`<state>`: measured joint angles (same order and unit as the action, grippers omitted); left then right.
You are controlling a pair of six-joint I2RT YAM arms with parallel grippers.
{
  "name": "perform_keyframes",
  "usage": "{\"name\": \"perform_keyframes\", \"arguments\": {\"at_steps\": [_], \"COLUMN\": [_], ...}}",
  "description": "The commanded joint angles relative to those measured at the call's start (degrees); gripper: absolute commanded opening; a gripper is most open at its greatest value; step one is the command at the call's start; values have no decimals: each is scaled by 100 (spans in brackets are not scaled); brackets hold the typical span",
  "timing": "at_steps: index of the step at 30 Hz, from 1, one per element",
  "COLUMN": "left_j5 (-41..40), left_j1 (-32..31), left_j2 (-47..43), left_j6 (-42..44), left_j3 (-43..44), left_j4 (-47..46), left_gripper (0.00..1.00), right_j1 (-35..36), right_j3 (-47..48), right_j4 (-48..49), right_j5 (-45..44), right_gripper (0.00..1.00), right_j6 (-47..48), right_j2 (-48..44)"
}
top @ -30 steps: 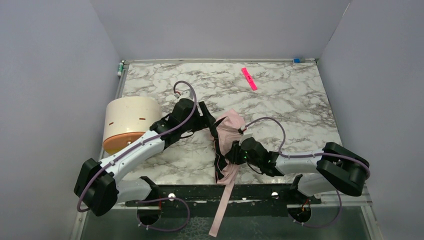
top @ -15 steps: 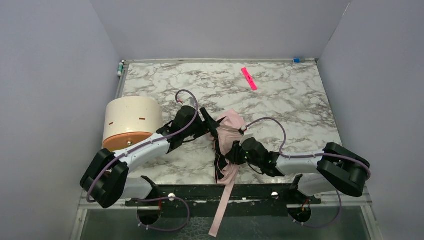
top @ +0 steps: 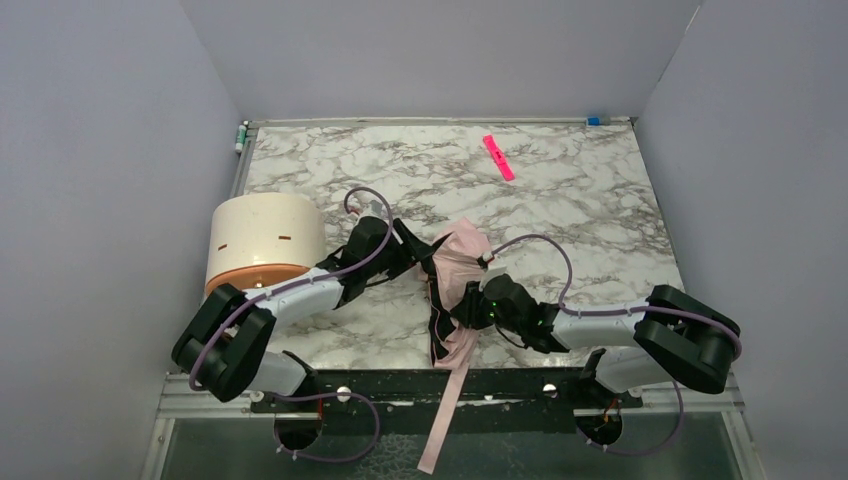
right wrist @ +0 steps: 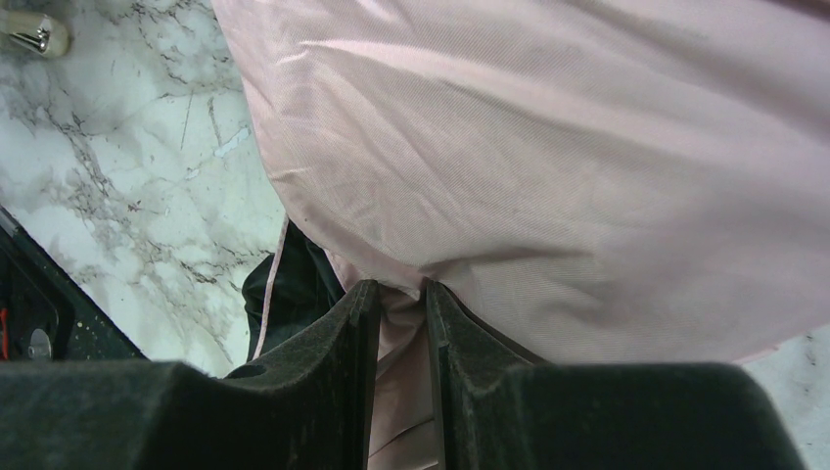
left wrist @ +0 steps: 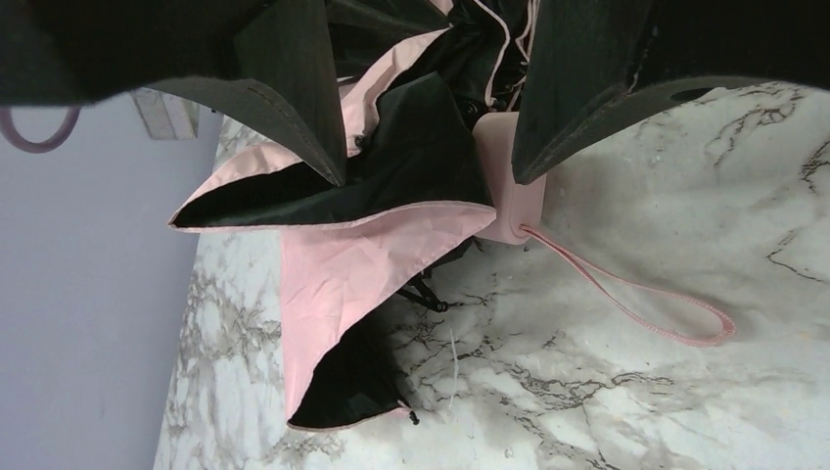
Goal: Put away the umbrella
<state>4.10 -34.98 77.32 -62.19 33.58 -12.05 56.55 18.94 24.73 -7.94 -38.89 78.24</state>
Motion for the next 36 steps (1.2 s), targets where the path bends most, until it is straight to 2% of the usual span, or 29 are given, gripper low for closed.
{"name": "perform_keyframes", "arguments": {"at_steps": [1,12,21,30,36], "left_j5": [286,397,553,792,1605], "left_j1": [18,52,209,485,519], "left_j2": [271,503,628,745,1247], "left_j6": [-174,-94,252,898,1509], "left_j3": [61,242,603,1108,1936], "left_j4": [-572,-779,-852,-842,-822], "left_gripper": [61,33,0,0,0], "right_j1": [-30,-30,-32,-26,-30], "right_j3": [-146,-161,-145,-158,-172], "right_j4": [-1082,-1160,-1203,-1321,-1322], "right_j5": [88,87,109,74,73], "right_gripper": [30,30,30,30,30], "right_j6": [137,119,117,128,134], "right_j2": [165,150,188,118,128]}}
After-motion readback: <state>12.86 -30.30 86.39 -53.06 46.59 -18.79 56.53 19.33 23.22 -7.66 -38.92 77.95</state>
